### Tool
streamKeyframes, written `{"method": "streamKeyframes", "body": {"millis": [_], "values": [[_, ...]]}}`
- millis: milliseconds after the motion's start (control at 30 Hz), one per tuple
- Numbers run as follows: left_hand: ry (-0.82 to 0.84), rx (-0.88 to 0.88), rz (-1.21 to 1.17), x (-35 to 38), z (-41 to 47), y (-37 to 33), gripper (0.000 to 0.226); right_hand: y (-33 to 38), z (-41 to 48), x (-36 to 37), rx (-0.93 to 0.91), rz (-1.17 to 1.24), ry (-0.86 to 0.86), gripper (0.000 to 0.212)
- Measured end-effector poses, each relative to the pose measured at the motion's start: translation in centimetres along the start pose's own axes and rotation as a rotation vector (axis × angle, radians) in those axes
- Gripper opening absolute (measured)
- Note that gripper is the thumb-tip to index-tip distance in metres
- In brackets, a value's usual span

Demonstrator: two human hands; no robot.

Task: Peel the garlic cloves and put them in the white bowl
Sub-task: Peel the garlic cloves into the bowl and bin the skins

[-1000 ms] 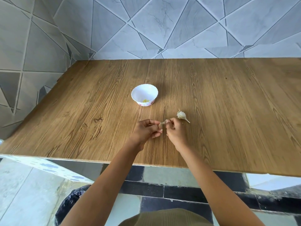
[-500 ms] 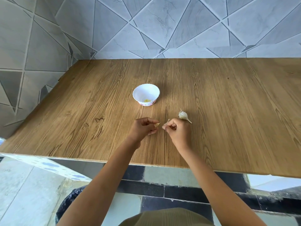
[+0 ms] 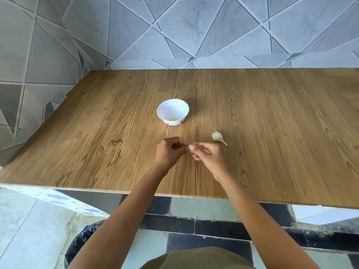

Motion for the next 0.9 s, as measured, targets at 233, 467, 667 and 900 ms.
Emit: {"method": "streamKeyframes", "body": {"millis": [233,467,667,900], "values": [[0.166,-0.061,-0.206,-0.1,-0.3,-0.3,0.016,0.1,0.0,-0.5,0.152,0.134,0.029,0.007],[0.237,-0.161,-0.360,-0.4,-0.4,-0.1,0.016,0.4,0.1,-0.7,0.227,0.160,0.103,0.009],[0.218,-0.159,-0.379,-0.5,-0.1,0.0,0.016,-0.2,0.6,-0.9,-0.153,-0.354,-0.089,0.008],[0.148,-0.094,-0.328,-0.5,-0.1,-0.1,0.020,-0.8,0.2,-0.7,-0.375,-0.528,-0.197,0.014]]}}
Point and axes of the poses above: each hand's wrist, its own z-axis towards the middle knuckle, its own x-axis out of the palm, y = z × x, the point moved 3 cm from there along z, towards the middle knuckle, and after that the axes turned 3 degrees about -y, right-handed, at the moved point
